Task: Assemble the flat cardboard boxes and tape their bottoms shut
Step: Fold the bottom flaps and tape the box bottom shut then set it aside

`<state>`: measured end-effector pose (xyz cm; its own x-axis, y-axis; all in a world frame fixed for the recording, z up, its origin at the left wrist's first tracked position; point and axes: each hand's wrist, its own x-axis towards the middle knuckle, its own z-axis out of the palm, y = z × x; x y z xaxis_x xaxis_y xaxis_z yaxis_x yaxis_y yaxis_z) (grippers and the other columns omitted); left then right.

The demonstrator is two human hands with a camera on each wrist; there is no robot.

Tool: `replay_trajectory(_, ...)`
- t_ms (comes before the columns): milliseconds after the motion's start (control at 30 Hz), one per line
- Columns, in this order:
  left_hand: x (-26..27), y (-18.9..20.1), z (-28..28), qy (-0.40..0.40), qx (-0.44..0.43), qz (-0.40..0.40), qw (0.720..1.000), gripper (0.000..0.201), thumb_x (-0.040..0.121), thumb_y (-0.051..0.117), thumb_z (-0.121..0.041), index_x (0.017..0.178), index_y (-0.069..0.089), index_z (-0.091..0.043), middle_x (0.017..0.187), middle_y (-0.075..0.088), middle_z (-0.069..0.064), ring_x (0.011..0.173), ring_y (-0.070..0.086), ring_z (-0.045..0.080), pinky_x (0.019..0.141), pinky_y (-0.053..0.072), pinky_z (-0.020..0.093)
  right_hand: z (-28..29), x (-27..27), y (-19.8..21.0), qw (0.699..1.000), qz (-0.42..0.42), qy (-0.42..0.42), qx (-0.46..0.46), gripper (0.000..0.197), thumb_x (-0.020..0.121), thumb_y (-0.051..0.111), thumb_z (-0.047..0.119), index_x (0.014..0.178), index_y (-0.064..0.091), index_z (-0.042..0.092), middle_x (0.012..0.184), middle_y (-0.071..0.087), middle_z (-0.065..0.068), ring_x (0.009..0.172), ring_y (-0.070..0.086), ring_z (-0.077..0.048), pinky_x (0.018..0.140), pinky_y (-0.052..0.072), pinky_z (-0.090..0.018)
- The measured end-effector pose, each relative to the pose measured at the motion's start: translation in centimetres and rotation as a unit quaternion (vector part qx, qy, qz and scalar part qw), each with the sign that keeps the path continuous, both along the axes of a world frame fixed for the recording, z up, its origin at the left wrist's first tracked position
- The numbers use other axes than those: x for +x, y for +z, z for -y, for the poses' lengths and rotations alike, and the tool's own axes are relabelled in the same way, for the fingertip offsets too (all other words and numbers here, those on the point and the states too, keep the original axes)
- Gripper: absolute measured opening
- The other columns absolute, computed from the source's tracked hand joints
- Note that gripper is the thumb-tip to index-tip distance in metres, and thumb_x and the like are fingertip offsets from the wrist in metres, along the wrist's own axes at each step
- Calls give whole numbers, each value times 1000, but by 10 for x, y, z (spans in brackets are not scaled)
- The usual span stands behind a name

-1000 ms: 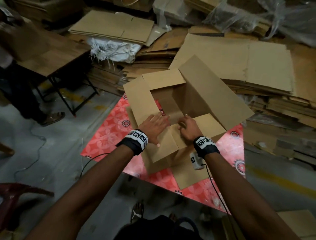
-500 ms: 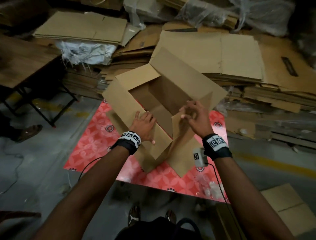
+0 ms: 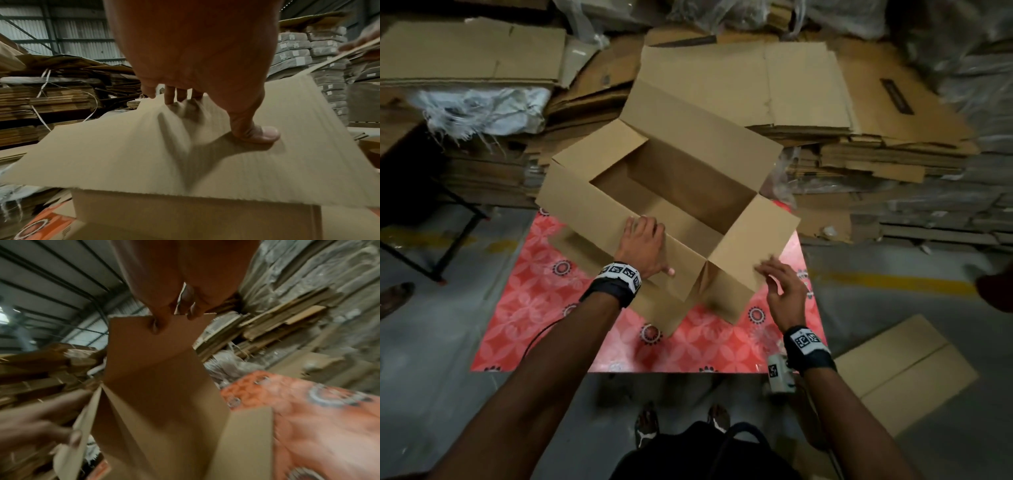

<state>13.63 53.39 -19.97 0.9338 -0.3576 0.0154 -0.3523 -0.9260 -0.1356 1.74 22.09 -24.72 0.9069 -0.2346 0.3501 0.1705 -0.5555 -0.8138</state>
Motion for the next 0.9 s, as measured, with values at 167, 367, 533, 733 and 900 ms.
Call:
replay_trajectory(167, 0, -4, 17, -2, 0, 25, 1000, 111, 56, 64, -91, 129, 48, -8, 128, 50, 13, 126, 44, 33, 119, 26, 51, -14, 4, -16, 995, -94, 13, 36, 58, 71, 47, 5, 123, 73, 11, 134, 65, -1, 128, 54, -11, 116, 41, -37)
replay_trajectory(367, -1, -8, 39, 10, 0, 38, 999, 105, 65, 60, -90, 128, 46, -7, 127, 51, 12, 122, 44, 31, 119, 25, 48, -51, 44, -9, 979, -198, 13, 42, 64, 78, 61, 76, 97, 61, 15, 96, 66, -5, 91, 60, -26, 82, 48, -42)
replay_trajectory(533, 0, -1, 52, -8, -54, -27, 998, 101, 66, 60, -88, 131, 50, -11, 125, 54, 10, 116, 45, 32, 111, 34, 46, -59, 68, -3, 978, -198, 14, -56, 91, 82, 66, 67, 158, 27, 34, 147, 40, -18, 133, 40, -40, 115, 33, -53)
replay_trajectory(733, 29, 19, -1, -39, -149, -69, 986, 53, 95, 62, -35, 146, 50, -23, 143, 58, 6, 129, 49, 30, 110, 36, 41, -16, 78, 3, 954, -217, -26, -204, 57, 86, 71, 59, 135, 62, 30, 158, 30, -18, 143, 29, -42, 112, 30, -63)
replay_trajectory(900, 32, 5, -45, 58, -23, -43, 997, 55, 96, 48, -62, 135, 53, -24, 127, 67, 10, 119, 60, 31, 104, 42, 44, 21, 87, 22, 948, -145, -105, -264, 44, 82, 78, 19, 124, 71, 27, 145, 45, -17, 137, 40, -45, 112, 38, -56)
